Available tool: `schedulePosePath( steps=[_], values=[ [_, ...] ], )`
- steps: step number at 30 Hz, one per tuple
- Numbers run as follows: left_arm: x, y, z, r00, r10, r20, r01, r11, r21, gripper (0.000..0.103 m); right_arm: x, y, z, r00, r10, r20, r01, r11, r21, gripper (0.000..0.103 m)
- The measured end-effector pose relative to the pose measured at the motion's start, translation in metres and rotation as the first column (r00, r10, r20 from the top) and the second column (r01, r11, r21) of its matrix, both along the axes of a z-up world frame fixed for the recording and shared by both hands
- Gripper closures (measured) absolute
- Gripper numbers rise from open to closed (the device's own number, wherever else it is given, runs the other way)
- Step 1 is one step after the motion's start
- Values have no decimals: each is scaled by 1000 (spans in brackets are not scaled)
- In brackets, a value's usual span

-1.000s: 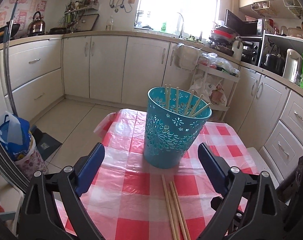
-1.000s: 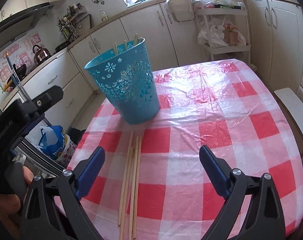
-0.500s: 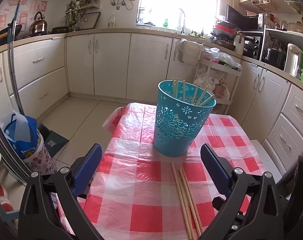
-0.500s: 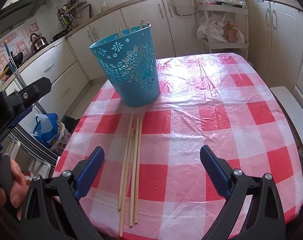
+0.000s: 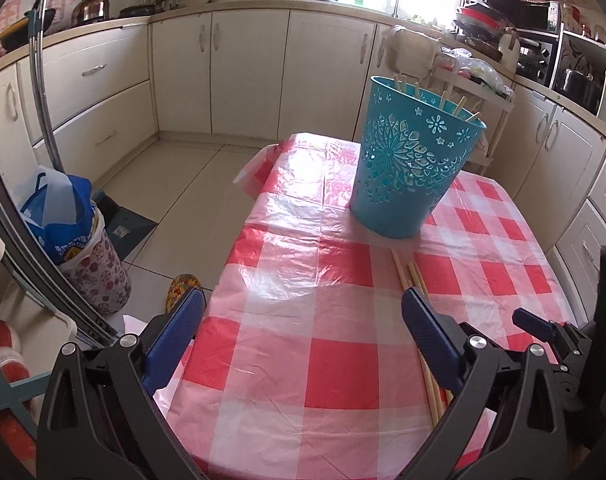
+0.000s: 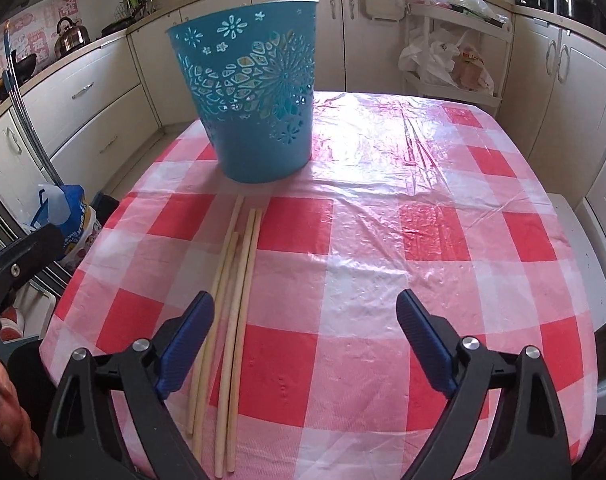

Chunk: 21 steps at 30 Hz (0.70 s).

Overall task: Organize utensils
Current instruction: 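Bring both open tools back down to the remaining sticks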

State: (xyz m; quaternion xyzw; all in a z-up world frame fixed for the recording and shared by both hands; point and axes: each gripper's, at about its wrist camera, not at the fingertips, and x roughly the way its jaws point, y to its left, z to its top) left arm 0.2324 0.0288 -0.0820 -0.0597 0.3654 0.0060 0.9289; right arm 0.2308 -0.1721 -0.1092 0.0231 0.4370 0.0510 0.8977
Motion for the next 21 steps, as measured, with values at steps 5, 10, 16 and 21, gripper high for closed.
schedulePosePath(
  steps=[5,10,16,21],
  values=[
    [0,-5,-6,1000,-13,-16,13,1000,10,8,17,7,-14,999,6,-48,-8,999,-47,23],
    [3,-10,-11,999,-26,-35,26,1000,12,8,26,10,-20,998,21,-63,-25,997,-72,28],
    [4,-12,-15,998,-28,-48,29,999,14,8,21,-12,-19,998,-14,-69,9,998,-66,44],
    [19,-27,-22,995,-70,-78,74,996,49,8,10,-39,-16,998,-12,-62,10,999,-39,75]
  ],
)
